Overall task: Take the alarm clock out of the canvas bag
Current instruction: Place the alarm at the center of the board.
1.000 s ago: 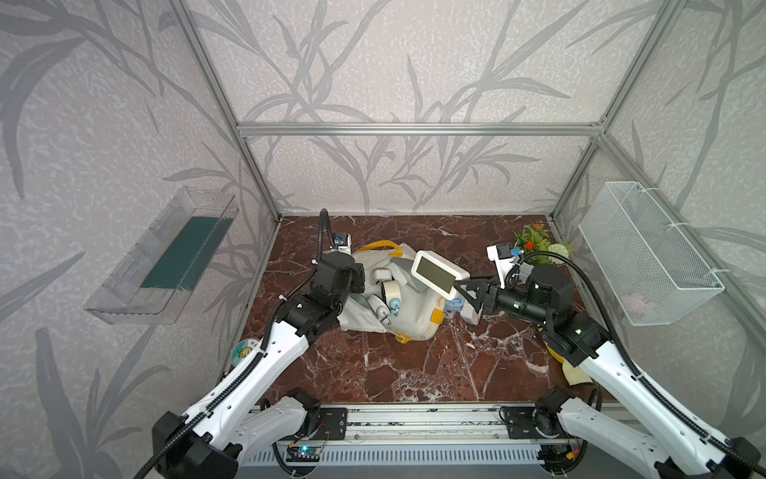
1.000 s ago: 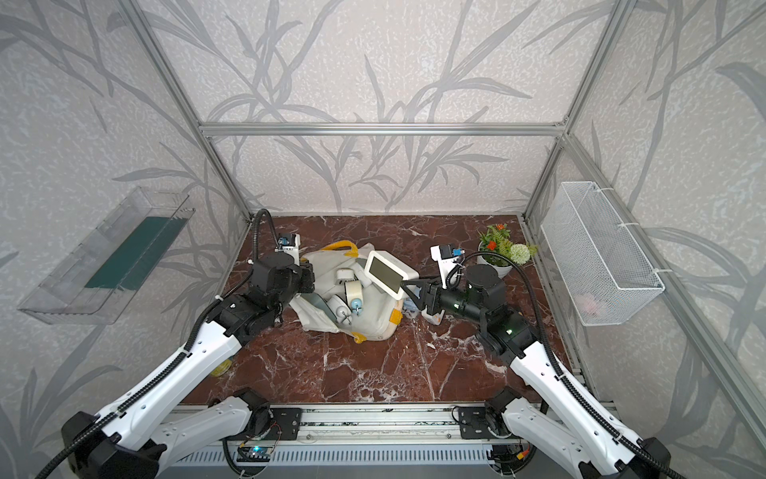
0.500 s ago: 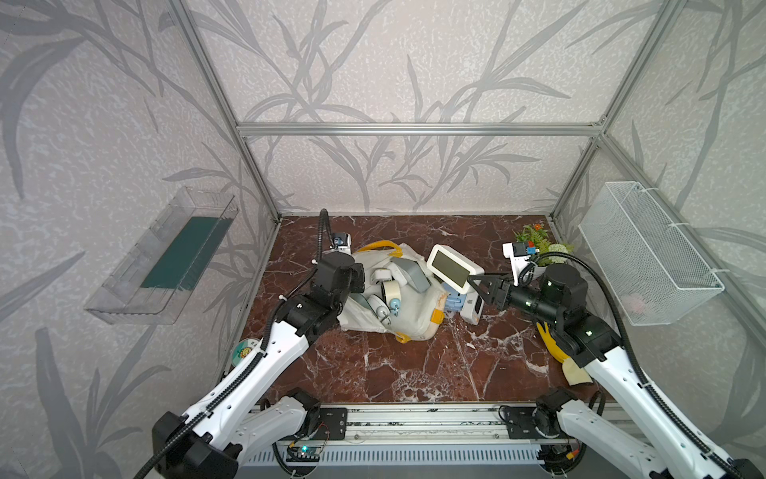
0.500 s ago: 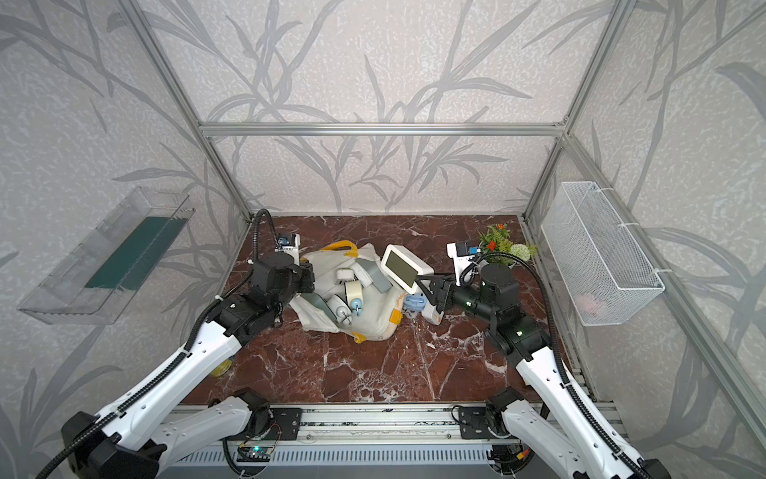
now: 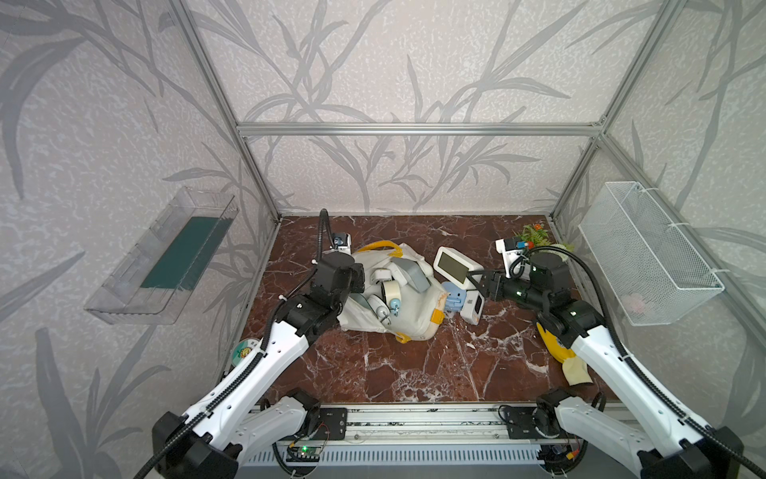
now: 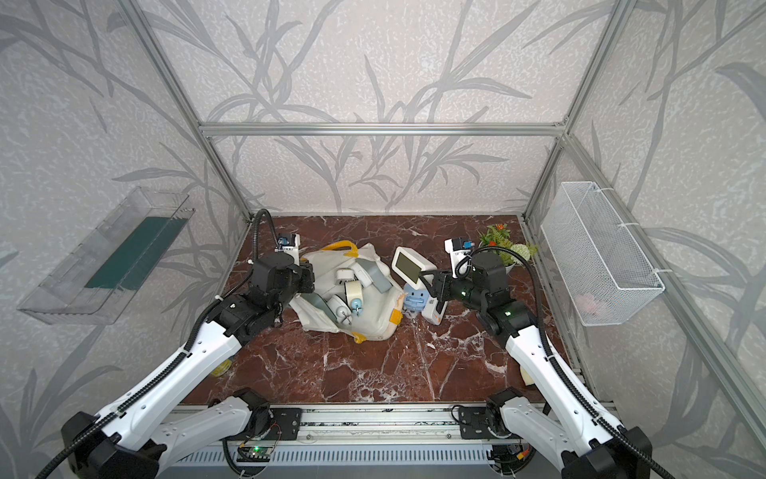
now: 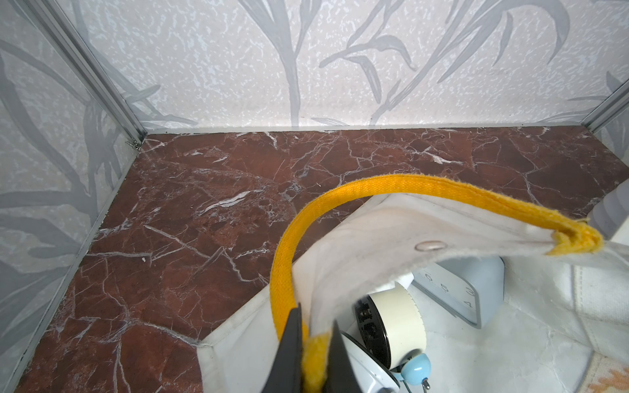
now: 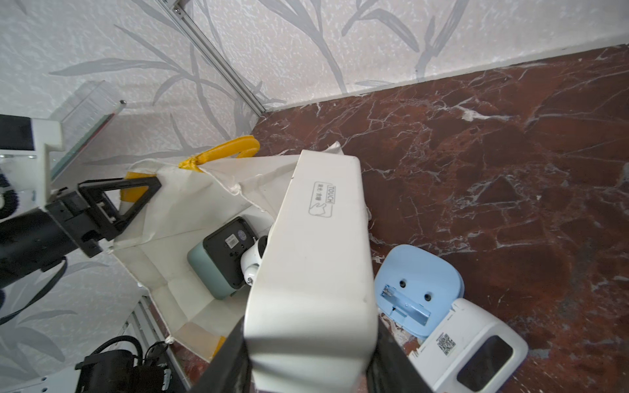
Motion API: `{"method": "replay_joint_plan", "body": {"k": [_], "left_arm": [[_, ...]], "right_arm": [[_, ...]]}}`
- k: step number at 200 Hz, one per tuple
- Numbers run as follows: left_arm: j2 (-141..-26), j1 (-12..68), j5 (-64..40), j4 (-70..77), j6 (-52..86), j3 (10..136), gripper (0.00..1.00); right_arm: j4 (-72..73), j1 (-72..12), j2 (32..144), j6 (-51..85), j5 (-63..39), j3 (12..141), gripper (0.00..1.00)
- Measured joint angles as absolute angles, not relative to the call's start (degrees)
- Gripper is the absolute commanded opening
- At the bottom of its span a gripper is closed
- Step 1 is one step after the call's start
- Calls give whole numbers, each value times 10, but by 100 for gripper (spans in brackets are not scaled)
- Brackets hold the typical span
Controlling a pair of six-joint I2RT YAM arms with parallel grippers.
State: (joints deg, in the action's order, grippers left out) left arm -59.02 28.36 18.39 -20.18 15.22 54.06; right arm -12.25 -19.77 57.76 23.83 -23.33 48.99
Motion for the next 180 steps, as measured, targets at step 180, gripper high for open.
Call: {"method": "replay_joint_plan", "body": {"k": [180], "left_arm": [[-590,284,184,-202,154,541,0]], "right_arm": [[-44,-198,825,119,-128,568,31]]}}
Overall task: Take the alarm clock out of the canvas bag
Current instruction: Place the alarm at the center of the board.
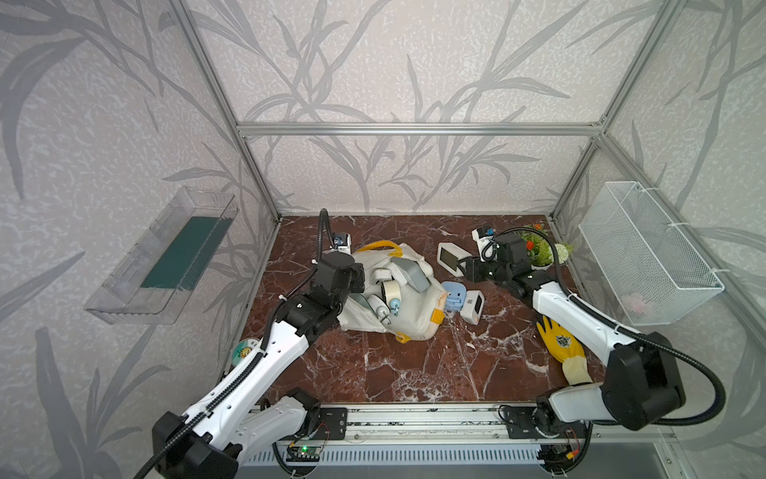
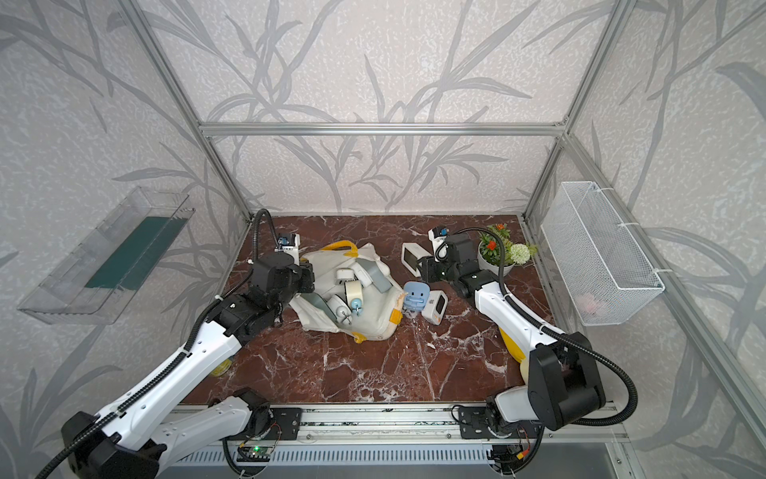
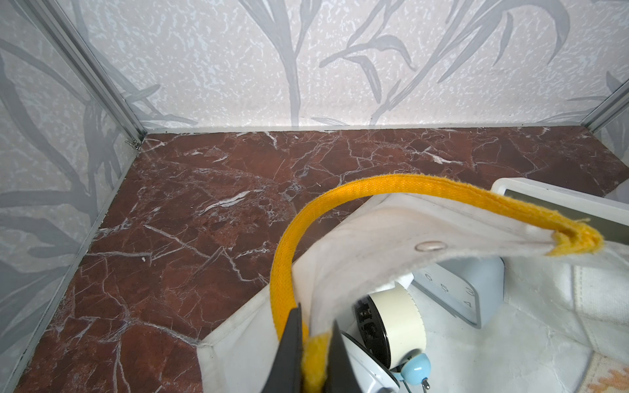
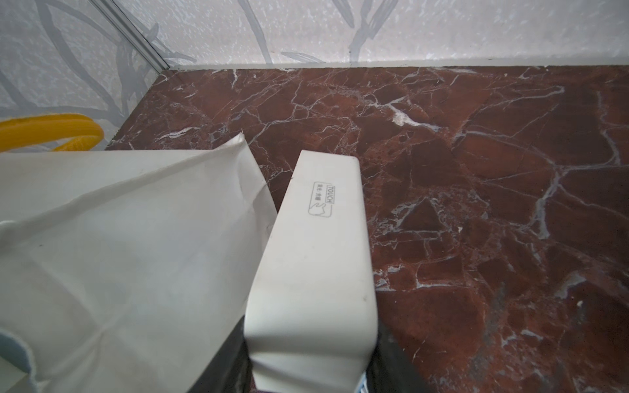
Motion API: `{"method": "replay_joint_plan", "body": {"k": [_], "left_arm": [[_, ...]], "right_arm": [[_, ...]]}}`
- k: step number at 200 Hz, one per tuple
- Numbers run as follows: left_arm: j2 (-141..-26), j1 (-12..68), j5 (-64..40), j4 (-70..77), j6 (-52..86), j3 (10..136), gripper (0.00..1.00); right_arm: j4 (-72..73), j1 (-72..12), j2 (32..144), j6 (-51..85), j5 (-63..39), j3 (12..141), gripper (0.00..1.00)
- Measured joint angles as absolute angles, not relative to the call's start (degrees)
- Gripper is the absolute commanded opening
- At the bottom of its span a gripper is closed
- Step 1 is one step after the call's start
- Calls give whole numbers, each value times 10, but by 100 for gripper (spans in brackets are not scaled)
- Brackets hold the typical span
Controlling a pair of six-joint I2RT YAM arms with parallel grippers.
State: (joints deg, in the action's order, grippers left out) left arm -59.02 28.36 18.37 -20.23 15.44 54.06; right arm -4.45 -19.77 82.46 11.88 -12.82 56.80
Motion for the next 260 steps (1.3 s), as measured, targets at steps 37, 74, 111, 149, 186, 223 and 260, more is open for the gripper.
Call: {"method": "replay_joint_plan", "body": {"k": [37,74,111,149,186,223,260], "left_arm": [[-590,284,184,-203,157,541,0],[-590,283,184,-203,157,541,0],[-590,283,184,-204,157,541,0],[-589,283,184,-206,157,541,0],[-586,283,184,-208,157,541,0],[-586,283,184,-208,157,541,0],[-586,283,184,-208,157,541,0]], "right_arm": [[-20,-197,876,94,-116,588,30],[-6,-198,917,72,-110,597,31],[2,-195,955,55,-106,611,32],[-34,-187,1003,25,-102,663,34],[-70,-185,1012,0,-100,684,40],[-93,-184,1012,-16,-98,683,46],[-112,-184,1004,-33,-93,673,49]]}}
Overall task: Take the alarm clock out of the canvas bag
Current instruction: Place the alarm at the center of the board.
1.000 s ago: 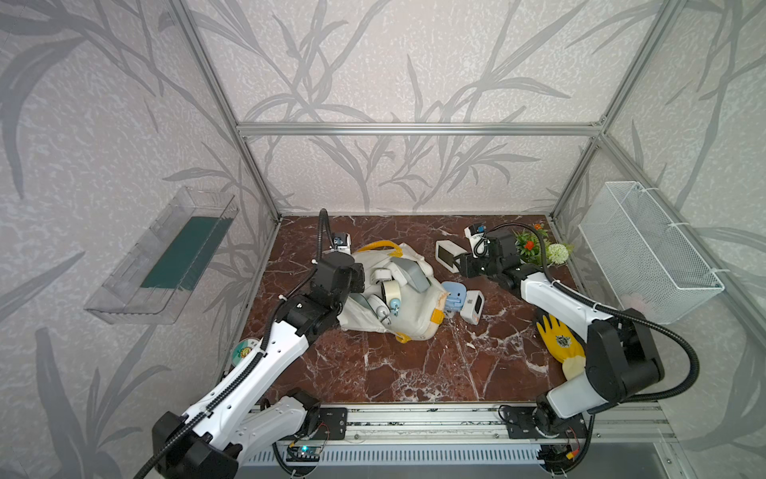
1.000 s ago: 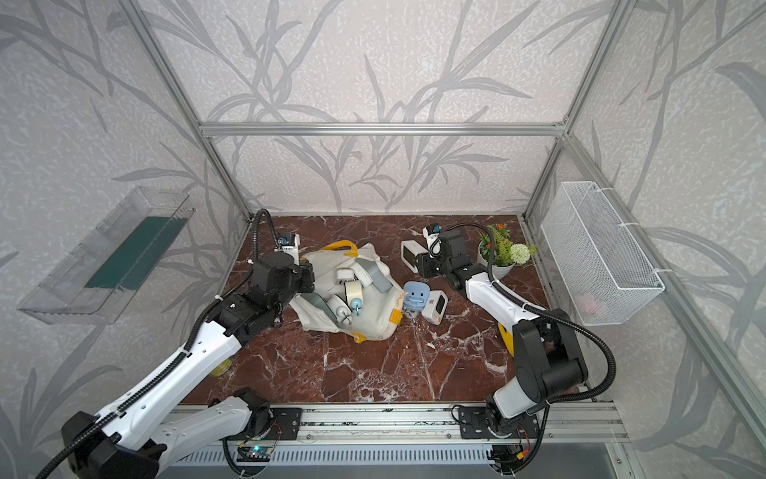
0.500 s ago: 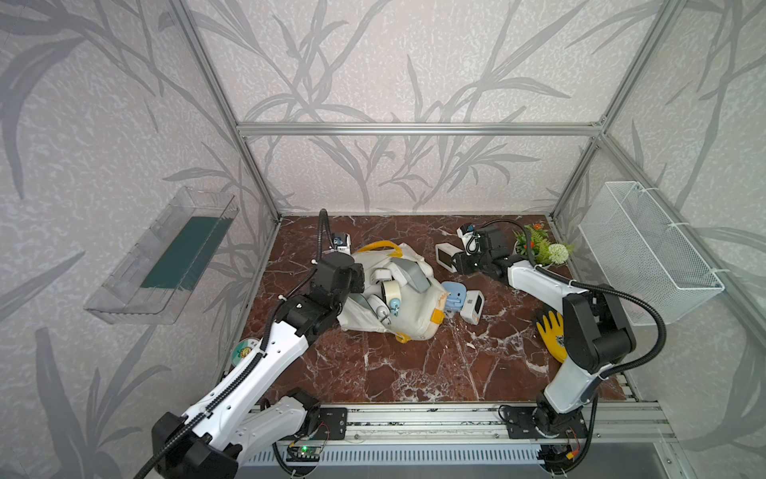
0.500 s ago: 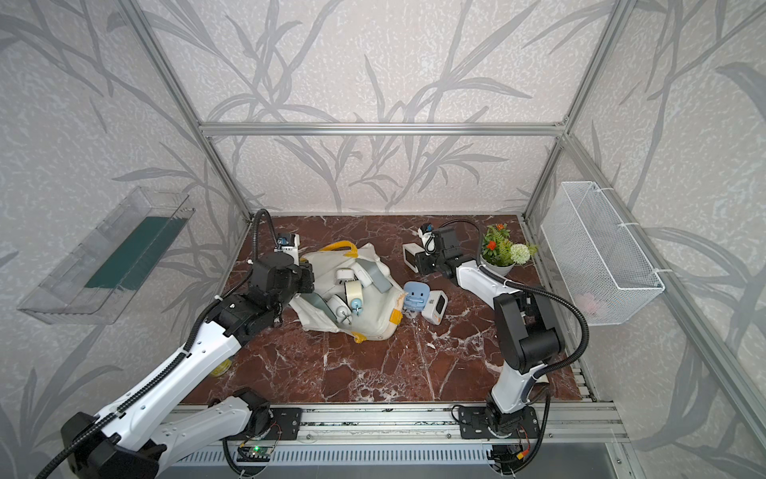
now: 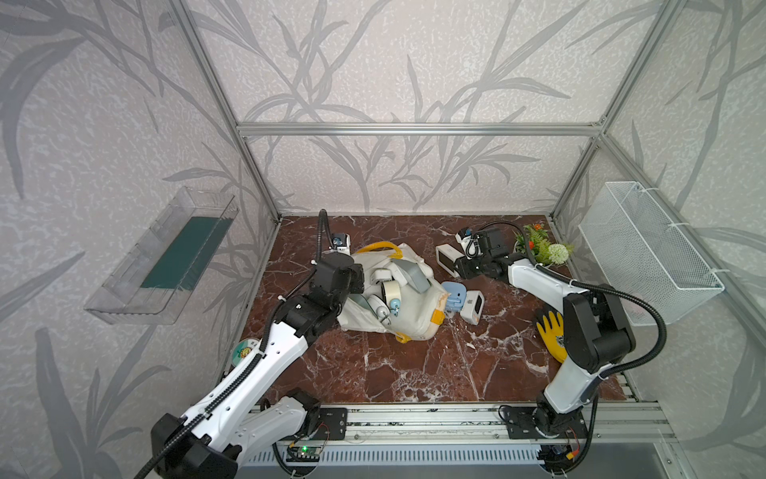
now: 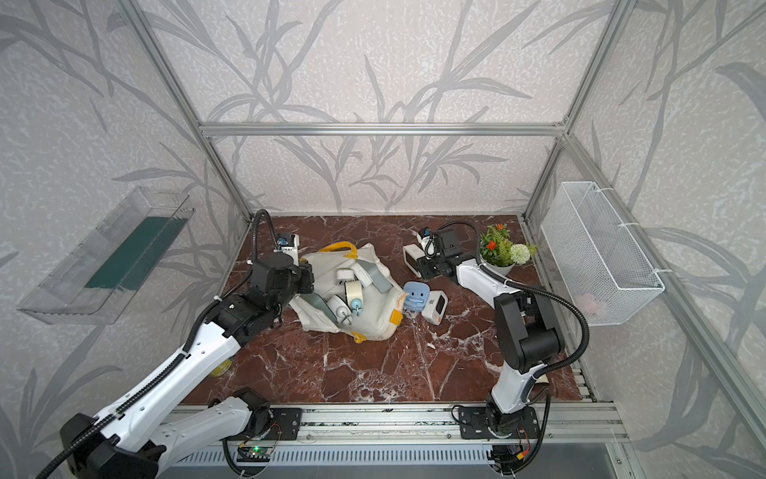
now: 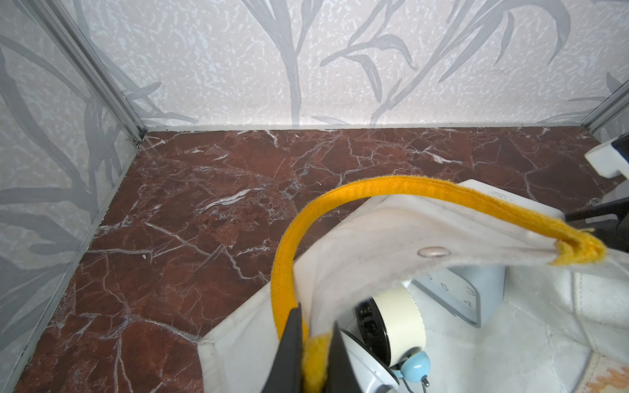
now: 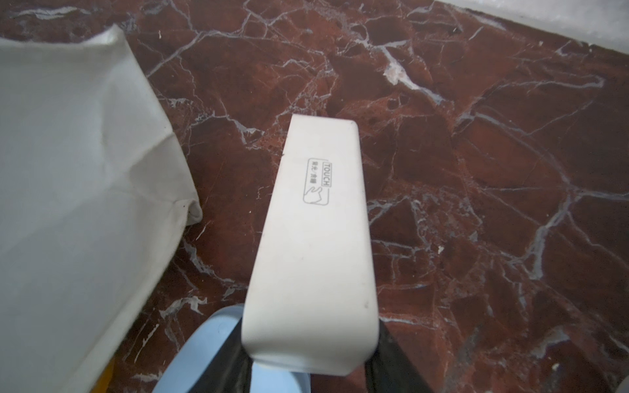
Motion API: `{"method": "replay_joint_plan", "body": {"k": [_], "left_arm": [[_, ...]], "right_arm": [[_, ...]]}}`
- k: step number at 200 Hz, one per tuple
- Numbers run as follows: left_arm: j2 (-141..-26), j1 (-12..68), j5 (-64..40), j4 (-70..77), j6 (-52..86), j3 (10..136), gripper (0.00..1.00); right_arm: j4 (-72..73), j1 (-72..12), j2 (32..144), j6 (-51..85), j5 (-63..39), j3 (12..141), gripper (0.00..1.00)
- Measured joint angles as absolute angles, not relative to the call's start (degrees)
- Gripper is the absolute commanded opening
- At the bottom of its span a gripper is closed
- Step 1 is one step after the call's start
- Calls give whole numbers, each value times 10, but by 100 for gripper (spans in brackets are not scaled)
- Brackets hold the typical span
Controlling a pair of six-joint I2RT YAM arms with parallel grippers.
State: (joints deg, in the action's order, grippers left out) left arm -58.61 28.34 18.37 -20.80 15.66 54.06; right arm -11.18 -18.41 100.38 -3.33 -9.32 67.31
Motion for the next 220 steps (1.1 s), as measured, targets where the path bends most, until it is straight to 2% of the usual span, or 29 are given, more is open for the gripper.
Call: {"method": "replay_joint_plan", "body": {"k": [163,198,220], "left_arm": [[-586,283,183,-208,157,541,0],[-586,283,183,-208,157,541,0],[-586,283,183,-209,157,541,0]], "right_arm": [[-191,-184,1004,-56,-86,668,62],[-190,-184,987,-44,-83,655,75],[-187,-184,954,-37,-79,641,80]]}}
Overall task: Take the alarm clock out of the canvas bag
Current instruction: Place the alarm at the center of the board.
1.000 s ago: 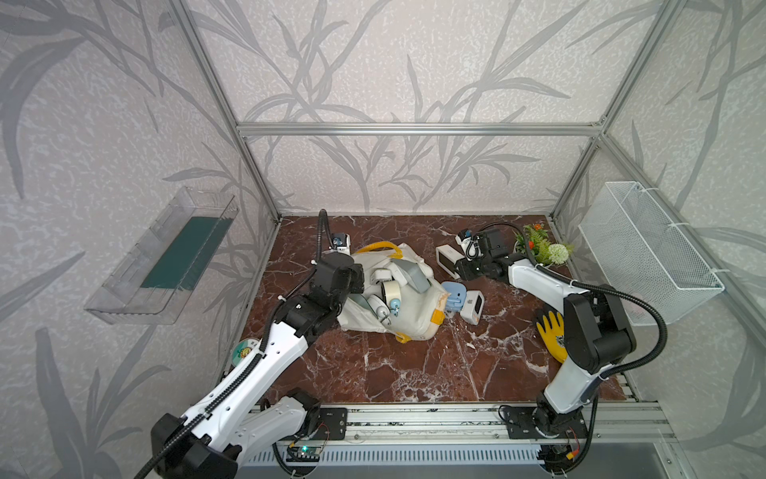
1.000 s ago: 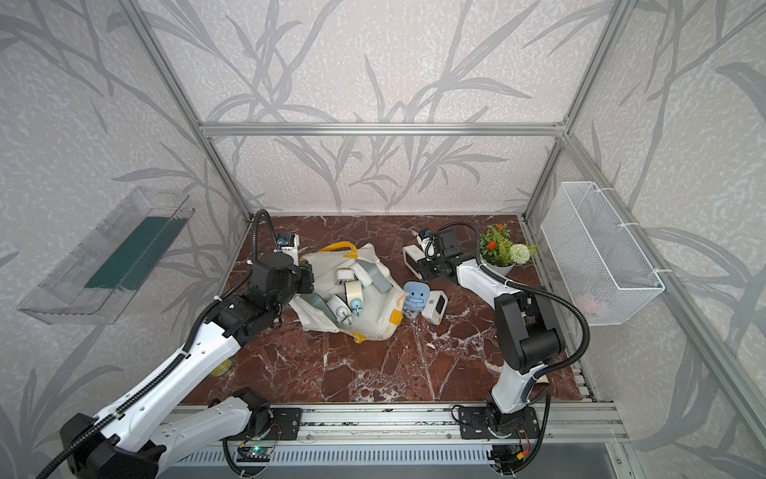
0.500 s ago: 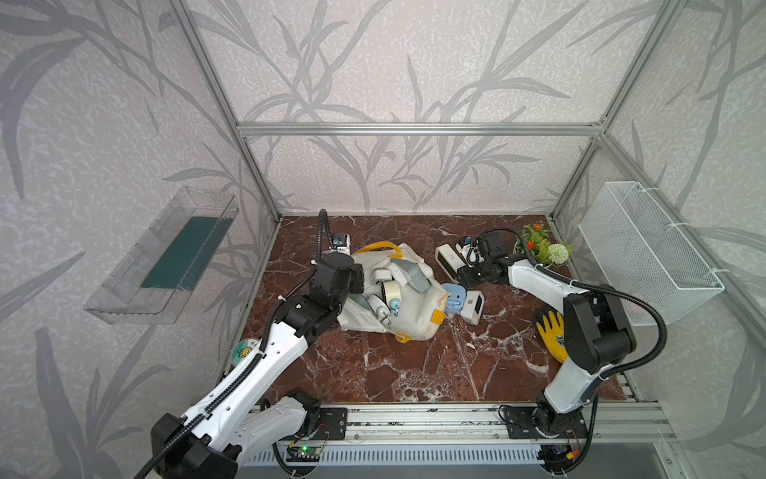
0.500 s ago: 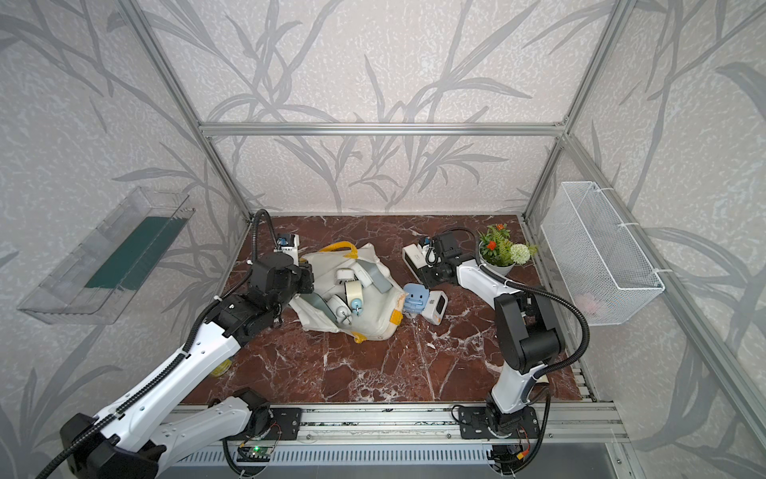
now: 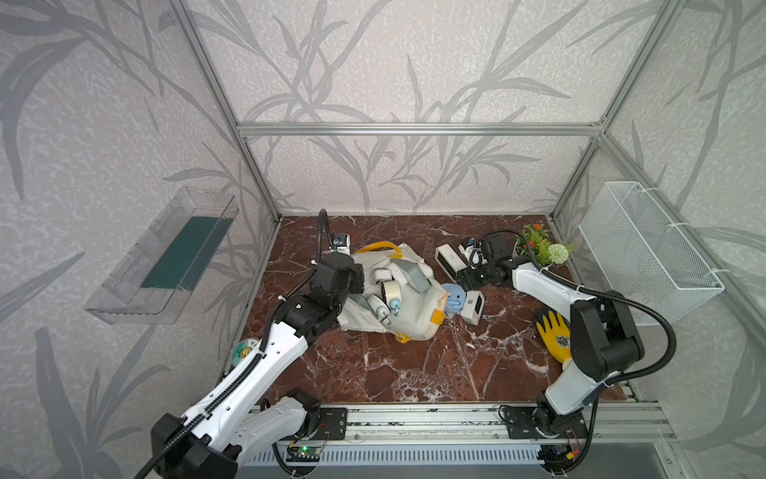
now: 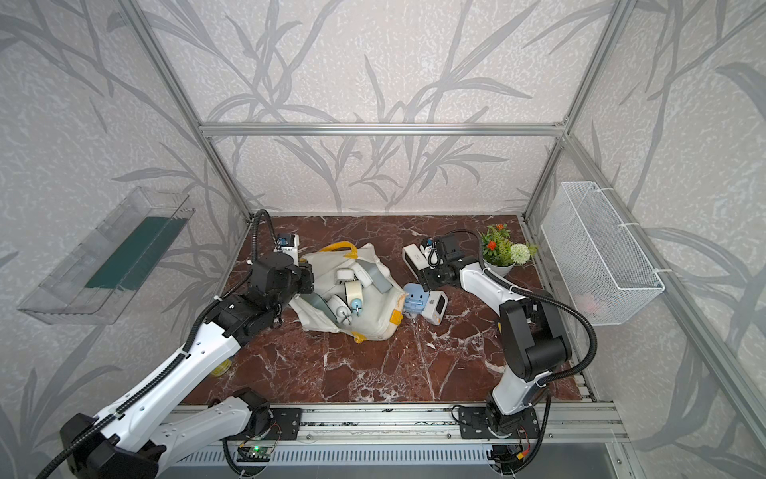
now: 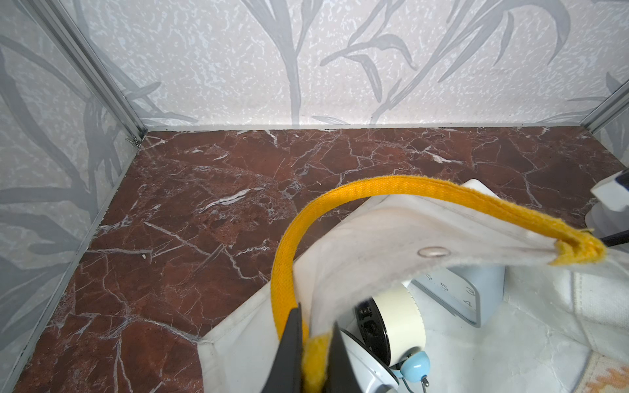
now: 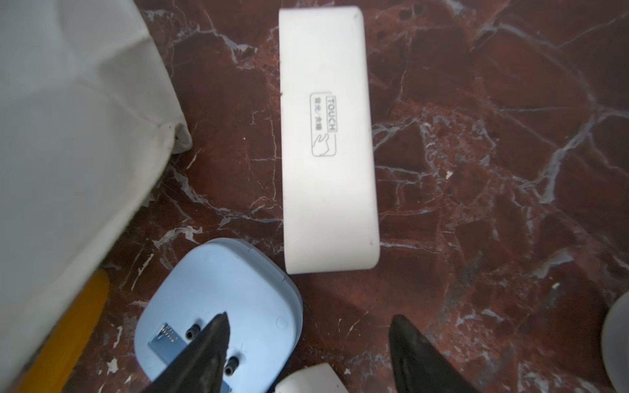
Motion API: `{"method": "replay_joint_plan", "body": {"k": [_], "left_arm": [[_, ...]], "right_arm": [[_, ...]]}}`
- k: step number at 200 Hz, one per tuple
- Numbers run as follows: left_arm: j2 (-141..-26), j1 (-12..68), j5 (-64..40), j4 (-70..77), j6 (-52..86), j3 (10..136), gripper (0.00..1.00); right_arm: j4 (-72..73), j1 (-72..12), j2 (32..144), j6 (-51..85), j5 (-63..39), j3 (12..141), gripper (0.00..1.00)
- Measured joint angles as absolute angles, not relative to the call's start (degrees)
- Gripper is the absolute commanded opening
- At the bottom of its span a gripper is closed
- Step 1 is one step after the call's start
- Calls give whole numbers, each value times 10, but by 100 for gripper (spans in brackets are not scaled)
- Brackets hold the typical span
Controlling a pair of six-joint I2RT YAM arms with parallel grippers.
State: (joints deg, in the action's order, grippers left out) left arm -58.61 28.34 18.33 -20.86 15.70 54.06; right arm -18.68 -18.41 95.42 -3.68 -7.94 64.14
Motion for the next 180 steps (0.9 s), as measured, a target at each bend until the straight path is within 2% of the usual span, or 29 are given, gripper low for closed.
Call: {"method": "replay_joint_plan", "body": {"k": [61,180], "left_arm": [[-586,283,181,-209,157,541,0],[-586,283,181,-208,157,541,0]], "right_arm": [[-151,-184,849,-15,-61,580,86],[-83,-186,657,60,-72,472,86]]}}
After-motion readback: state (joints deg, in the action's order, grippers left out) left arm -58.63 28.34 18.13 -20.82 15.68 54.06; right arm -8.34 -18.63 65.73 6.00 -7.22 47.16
